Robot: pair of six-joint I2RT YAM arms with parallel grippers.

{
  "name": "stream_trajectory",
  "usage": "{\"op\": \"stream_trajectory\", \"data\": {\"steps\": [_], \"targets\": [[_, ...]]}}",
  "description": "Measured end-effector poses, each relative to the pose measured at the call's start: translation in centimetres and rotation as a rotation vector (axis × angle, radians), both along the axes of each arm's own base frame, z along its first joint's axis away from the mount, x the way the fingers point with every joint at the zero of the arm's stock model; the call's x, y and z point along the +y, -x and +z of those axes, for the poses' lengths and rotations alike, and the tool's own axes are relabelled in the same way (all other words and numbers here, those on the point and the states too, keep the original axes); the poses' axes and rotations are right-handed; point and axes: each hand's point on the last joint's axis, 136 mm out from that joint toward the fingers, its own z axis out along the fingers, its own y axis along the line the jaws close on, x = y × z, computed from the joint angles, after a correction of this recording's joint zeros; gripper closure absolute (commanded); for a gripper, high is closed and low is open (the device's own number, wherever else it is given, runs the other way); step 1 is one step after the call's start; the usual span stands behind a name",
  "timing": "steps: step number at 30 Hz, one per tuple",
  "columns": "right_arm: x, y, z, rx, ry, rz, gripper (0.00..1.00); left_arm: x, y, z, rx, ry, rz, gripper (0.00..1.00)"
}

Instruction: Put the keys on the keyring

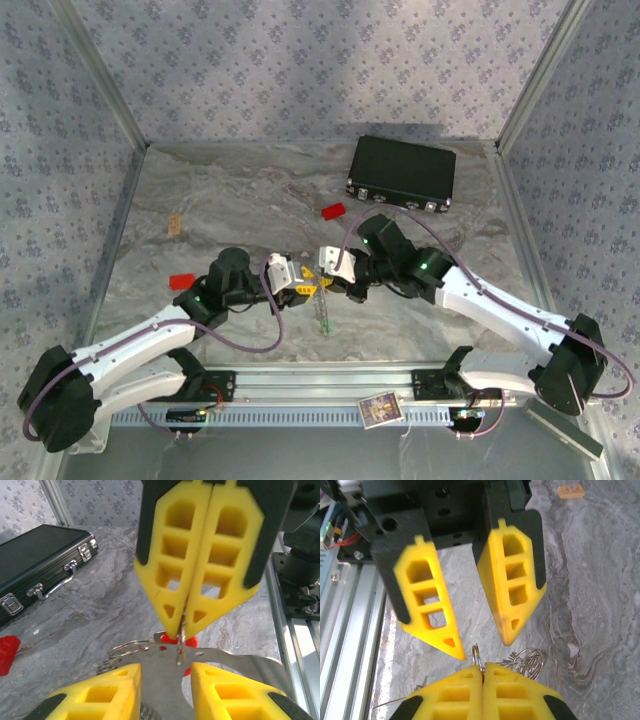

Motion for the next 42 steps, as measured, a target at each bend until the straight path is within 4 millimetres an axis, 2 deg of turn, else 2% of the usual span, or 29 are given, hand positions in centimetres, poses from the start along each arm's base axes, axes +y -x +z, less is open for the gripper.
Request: {"op": "stream_trajectory", "data": {"steps": [5, 17, 25, 26, 27, 28, 29, 32, 36, 42], "targets": [[0.1, 0.1, -1.0, 0.01, 0.033, 0.006, 1.0, -0.1, 0.5, 0.1, 0.013, 0.01, -0.025, 0.78], [0.4, 0.4, -0.7, 0.01, 0.02, 0.02, 1.0, -0.2, 0.5, 0.1, 0.018, 0.011, -0.028, 0.78], [0.6, 0.4, -0.5, 0.009, 0.008, 0.027, 1.0, -0.4, 0.5, -0.5, 0.034, -0.001, -0.032, 1.0], [0.6, 0.4, -0.5, 0.009, 0.007, 0.028, 0.94, -0.4, 0.5, -0.5, 0.031, -0.002, -0.033, 1.0], [0.6, 0.4, -0.5, 0.009, 0.006, 0.027, 0.79, -0.4, 0.6, -0.4, 0.03, -0.001, -0.033, 1.0], [0.6, 0.4, -0.4, 0.015, 0.0, 0.025, 0.69, -0.4, 0.6, -0.4, 0.028, 0.001, -0.033, 1.0], [0.7, 0.3, -0.2, 0.018, -0.013, 0.025, 0.65, -0.3, 0.5, -0.3, 0.025, 0.003, -0.03, 1.0], [0.4, -0.1, 0.7, 0.016, -0.083, 0.003, 0.62, -0.3, 0.5, 0.0, 0.015, 0.026, -0.022, 1.0], [-1.3, -1.0, 1.3, 0.007, -0.171, -0.073, 0.62, -0.2, 0.6, 0.0, 0.028, 0.083, -0.009, 1.0], [-1.5, -0.8, 0.6, 0.044, -0.215, -0.105, 0.63, -0.3, 0.5, 0.2, 0.044, 0.141, 0.002, 1.0]]}}
